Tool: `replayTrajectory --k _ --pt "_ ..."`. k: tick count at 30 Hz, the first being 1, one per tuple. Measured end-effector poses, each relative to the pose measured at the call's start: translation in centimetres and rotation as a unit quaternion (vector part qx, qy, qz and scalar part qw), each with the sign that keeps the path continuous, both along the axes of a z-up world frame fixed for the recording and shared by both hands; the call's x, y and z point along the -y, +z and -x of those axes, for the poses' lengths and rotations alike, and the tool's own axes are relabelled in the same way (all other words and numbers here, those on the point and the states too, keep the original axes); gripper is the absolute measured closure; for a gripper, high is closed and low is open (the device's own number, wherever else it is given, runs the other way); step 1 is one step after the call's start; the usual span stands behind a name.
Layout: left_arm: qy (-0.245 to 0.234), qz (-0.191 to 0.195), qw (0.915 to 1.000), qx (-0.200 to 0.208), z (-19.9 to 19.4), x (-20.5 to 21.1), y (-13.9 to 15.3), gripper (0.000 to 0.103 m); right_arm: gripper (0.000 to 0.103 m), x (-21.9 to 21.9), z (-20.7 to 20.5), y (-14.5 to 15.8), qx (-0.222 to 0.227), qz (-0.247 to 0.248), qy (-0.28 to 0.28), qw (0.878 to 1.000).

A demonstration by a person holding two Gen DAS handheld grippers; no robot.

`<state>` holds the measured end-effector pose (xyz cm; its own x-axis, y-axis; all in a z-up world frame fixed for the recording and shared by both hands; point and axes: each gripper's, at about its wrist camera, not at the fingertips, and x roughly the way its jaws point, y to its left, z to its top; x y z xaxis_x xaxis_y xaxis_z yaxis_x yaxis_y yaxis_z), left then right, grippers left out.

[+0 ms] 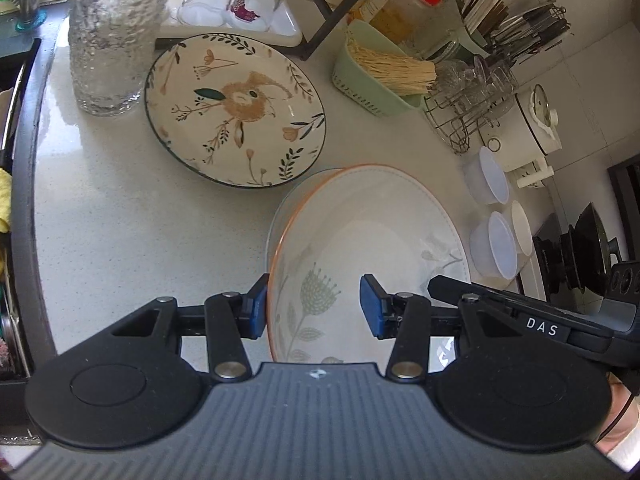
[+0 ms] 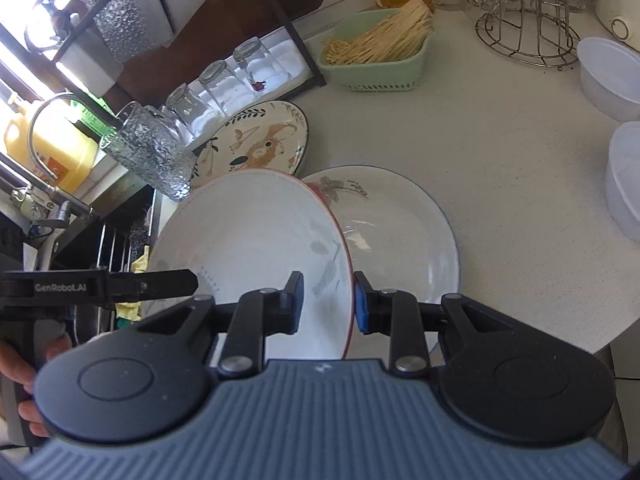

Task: Organize plates and bowls
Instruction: 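Lift the leaf-pattern plate with both grippers over the pink-flower plate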

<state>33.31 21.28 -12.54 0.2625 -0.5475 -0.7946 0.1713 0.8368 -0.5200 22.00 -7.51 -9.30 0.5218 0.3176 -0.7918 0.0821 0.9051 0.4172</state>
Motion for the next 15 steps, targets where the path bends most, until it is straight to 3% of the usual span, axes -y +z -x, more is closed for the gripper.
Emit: replayTrajectory --k 6,15 --pt "-0.008 -0.023 0.9997 -0.009 -1.1 4.1 -0.9 0.052 0.074 3.3 -1.4 -1.6 -0.013 0.001 0.010 1.000" --pt "0.016 -0.070 0.9969 -0.032 -2.5 6.1 -2.2 0.050 0.074 4.2 -4.1 -3.2 -0.024 0.003 0.061 0.998"
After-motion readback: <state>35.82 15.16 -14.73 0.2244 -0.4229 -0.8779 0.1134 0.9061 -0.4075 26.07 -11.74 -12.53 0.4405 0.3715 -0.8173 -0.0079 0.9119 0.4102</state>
